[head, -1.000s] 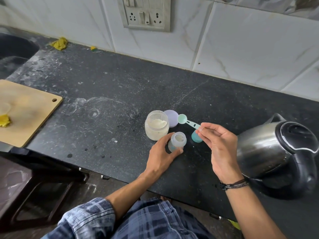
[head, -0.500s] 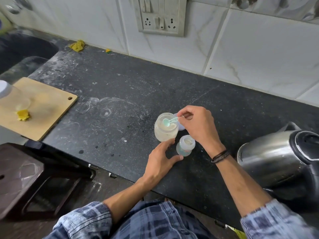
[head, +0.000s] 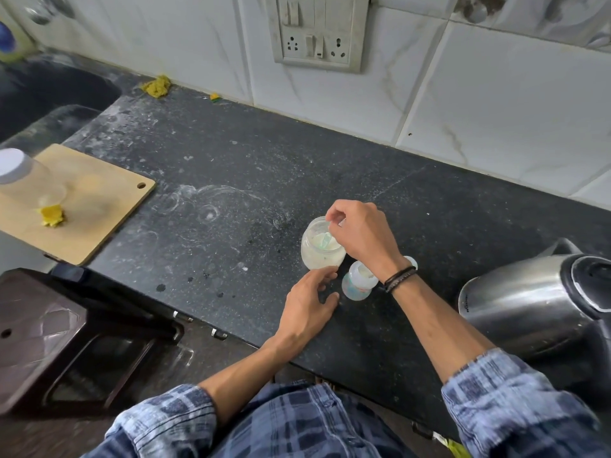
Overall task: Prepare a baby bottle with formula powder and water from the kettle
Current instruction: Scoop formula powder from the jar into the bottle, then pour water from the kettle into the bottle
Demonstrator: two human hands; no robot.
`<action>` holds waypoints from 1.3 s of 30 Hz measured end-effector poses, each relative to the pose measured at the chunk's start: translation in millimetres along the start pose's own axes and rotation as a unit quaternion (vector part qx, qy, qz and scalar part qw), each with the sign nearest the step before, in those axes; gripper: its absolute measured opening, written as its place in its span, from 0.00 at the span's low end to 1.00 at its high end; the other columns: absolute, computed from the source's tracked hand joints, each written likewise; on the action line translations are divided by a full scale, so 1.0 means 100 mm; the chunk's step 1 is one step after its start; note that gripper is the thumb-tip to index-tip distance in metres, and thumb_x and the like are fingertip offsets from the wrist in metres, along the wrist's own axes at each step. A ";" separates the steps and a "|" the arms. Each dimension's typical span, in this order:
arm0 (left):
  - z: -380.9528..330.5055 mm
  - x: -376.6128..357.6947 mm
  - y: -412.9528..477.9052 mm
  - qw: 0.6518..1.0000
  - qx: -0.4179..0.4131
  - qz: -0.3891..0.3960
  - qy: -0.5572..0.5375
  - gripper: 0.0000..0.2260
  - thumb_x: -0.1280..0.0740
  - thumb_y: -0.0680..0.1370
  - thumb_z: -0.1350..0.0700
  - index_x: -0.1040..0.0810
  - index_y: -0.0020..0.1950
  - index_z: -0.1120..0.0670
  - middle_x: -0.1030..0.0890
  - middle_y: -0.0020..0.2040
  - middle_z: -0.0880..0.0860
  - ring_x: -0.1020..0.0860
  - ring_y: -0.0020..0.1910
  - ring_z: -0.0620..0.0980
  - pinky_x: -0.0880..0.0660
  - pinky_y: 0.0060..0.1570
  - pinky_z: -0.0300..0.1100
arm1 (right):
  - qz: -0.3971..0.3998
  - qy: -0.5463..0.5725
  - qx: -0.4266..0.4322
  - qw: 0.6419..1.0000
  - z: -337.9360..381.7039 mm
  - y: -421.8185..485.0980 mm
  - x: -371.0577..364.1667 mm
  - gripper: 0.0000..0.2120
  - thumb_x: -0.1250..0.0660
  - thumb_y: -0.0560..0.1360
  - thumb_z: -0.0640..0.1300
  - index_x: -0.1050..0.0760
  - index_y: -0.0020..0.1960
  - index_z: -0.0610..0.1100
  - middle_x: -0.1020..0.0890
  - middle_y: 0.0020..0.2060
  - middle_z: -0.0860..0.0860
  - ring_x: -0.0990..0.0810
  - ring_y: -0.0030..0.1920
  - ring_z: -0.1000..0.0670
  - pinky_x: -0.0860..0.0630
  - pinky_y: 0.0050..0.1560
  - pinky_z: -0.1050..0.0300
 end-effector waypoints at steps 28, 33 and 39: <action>-0.05 -0.21 0.10 0.998 -0.005 0.056 -0.031 0.28 0.23 0.74 0.51 0.26 0.73 0.44 0.22 0.66 0.39 0.22 0.62 0.39 0.24 0.66 0.42 | -0.060 0.076 -0.213 0.972 -1.26 -0.77 0.24 0.10 0.23 0.73 0.43 0.17 0.52 0.52 0.16 0.52 0.56 0.18 0.51 0.52 0.24 0.51 0.53; -0.02 -0.27 0.12 0.997 -0.001 0.070 -0.029 0.31 0.23 0.73 0.49 0.29 0.74 0.42 0.24 0.71 0.39 0.25 0.67 0.41 0.26 0.68 0.44 | 0.020 0.019 -0.202 0.979 -1.36 -0.80 0.05 0.30 0.19 0.69 0.43 0.23 0.69 0.50 0.24 0.66 0.48 0.24 0.64 0.42 0.28 0.63 0.49; -0.03 -0.34 0.12 0.995 0.001 0.094 -0.034 0.32 0.24 0.75 0.47 0.33 0.76 0.42 0.30 0.70 0.35 0.32 0.66 0.32 0.37 0.62 0.26 | 0.022 -0.012 -0.177 0.984 -1.40 -0.80 -0.16 0.30 0.21 0.72 0.41 0.26 0.71 0.51 0.23 0.64 0.49 0.24 0.63 0.42 0.31 0.57 0.54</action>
Point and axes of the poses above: each hand's wrist, its own y-axis towards the middle knuckle, its own x-axis out of the back of the hand, z = x × y, the point moved 1 cm from there along y, towards the middle knuckle
